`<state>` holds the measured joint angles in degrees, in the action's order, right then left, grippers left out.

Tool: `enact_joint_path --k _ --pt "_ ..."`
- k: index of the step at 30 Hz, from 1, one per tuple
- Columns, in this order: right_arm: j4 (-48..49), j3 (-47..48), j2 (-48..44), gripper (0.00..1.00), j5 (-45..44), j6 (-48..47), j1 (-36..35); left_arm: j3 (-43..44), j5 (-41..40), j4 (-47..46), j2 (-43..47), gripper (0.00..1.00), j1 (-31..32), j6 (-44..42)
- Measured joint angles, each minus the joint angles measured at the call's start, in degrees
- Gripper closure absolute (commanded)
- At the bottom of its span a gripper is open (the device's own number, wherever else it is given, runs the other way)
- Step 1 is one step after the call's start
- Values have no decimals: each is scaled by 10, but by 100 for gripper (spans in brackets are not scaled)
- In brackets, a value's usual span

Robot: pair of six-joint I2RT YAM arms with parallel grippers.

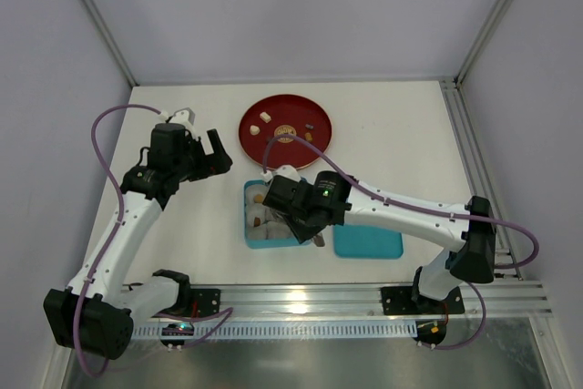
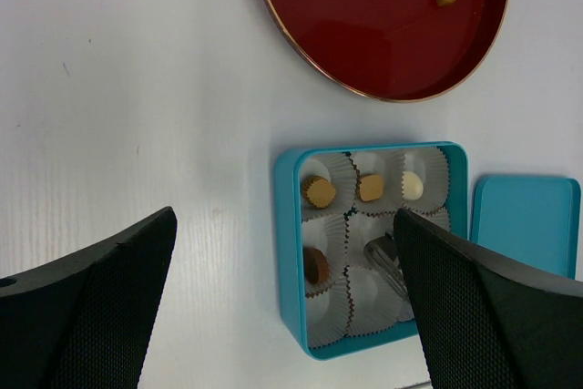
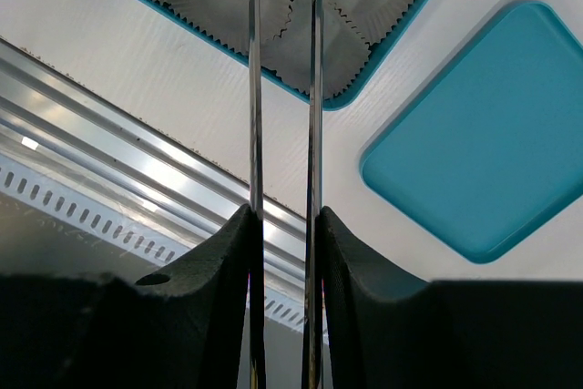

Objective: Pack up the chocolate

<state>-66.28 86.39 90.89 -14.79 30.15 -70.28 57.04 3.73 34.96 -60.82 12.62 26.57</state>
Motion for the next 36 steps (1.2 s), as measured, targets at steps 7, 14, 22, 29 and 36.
enact_joint_path --k 7,14,22,29,36 --pt "9 -1 16 61 -1 0 0 0 0 0 0 0 0 0" --pt "12 -2 19 61 -1 0 0 0 0 0 0 0 0 0" --pt "6 4 20 60 -7 -2 0 0 0 0 0 0 0 0" --pt "-2 26 15 60 -14 -11 9 0 0 0 0 0 0 0" --pt "-12 65 4 60 -13 -42 61 0 0 0 0 0 0 0"
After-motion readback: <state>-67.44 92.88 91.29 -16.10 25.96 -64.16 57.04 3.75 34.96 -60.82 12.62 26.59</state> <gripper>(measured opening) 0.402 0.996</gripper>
